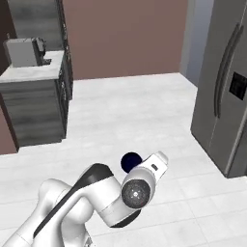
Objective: Clear the mugs and bowl far away from the sink.
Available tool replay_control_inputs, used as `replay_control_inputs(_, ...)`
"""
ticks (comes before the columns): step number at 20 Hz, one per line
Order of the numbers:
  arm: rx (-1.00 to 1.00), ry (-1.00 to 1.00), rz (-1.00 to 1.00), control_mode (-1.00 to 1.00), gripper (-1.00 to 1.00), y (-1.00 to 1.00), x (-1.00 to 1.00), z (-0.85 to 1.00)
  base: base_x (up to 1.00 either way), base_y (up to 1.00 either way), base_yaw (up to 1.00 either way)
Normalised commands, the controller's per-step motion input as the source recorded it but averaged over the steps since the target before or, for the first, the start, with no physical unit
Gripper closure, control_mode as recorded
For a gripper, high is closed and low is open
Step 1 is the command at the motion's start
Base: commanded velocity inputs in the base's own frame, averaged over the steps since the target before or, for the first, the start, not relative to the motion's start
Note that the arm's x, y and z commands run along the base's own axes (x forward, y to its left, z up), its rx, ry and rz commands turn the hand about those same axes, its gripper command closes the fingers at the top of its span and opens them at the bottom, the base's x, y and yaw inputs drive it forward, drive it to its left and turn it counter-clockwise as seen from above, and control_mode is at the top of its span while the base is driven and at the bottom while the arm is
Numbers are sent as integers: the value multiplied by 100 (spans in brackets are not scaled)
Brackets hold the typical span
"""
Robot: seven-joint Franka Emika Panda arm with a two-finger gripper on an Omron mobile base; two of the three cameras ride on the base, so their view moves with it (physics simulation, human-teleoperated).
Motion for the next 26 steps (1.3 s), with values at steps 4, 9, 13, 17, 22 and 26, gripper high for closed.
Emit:
replay_control_inputs(4, 0, 0, 0, 100, 100, 0, 0, 0, 2, -1, 45)
replay_control_inputs(9, 0, 0, 0, 100, 100, 0, 0, 0, 19, -10, 28)
replay_control_inputs(13, 0, 0, 0, 100, 100, 0, 0, 0, 37, -3, 19)
replay_control_inputs(17, 0, 0, 0, 100, 100, 0, 0, 0, 51, 0, 14)
replay_control_inputs(22, 0, 0, 0, 100, 100, 0, 0, 0, 50, 0, 13)
replay_control_inputs(26, 0, 0, 0, 100, 100, 0, 0, 0, 38, 4, 13)
